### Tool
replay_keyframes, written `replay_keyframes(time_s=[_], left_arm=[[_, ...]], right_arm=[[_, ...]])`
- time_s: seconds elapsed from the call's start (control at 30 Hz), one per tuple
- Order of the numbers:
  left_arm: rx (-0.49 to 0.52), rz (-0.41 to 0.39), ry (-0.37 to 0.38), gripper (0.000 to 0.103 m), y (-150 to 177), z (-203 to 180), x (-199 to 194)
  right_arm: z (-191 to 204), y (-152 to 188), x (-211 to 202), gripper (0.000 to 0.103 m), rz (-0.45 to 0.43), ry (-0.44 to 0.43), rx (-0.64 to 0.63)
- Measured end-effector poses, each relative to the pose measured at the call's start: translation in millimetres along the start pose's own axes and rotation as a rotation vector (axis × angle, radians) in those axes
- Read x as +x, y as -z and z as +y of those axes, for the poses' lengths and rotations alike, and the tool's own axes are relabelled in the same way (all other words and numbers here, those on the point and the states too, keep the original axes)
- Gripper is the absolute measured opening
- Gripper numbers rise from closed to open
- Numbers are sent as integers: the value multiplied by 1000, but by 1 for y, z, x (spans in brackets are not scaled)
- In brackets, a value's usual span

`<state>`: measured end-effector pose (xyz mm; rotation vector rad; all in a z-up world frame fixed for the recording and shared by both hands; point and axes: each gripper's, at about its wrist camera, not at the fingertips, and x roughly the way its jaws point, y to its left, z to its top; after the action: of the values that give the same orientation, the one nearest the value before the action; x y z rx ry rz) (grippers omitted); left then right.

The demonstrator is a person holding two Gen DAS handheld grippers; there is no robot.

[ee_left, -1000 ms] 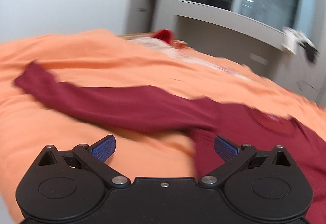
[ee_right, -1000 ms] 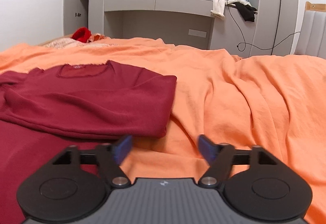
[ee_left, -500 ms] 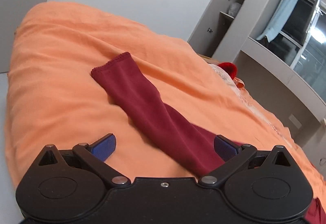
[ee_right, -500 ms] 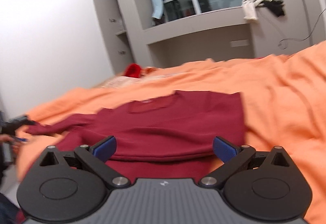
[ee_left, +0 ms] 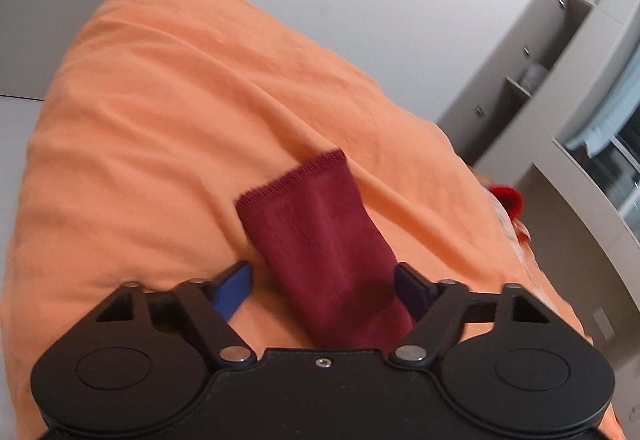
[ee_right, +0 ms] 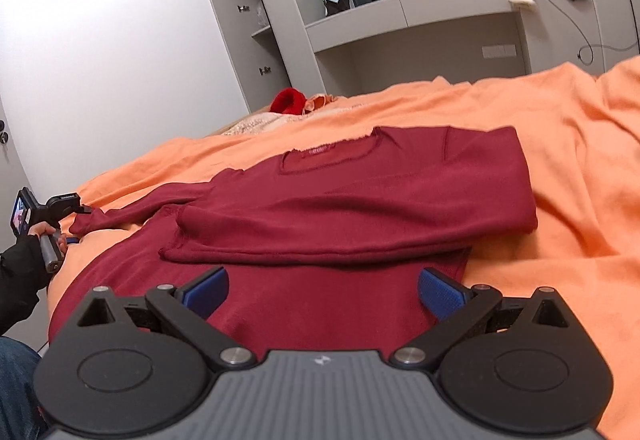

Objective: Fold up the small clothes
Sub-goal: 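Grasp the cuff of the other sleeve with the left gripper, then lift the sleeve, lay it across the body, open the left gripper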

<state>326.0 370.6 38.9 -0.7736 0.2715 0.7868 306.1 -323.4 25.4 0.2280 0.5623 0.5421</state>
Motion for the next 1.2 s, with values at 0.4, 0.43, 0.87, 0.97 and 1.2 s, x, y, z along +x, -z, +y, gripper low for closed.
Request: replay_keyframes(time_s=[0.4, 0.43, 0.87, 0.97, 1.2], left_arm=[[-3, -53, 28, 7, -12, -3, -4], [26, -76, 44, 7, -14, -8, -10], [470, -254, 414, 7, -7, -127, -122], [526, -228, 509, 7, 15, -158, -150], [667, -179, 733, 7, 102, -224, -210]], right_arm=[[-3, 5, 11, 103, 27, 2, 24], [-3, 5, 11, 103, 27, 3, 24], [8, -2, -6, 103, -42, 6, -10], [11, -6, -13, 103, -69, 2, -13], [12, -15, -29, 103, -138, 16, -12]])
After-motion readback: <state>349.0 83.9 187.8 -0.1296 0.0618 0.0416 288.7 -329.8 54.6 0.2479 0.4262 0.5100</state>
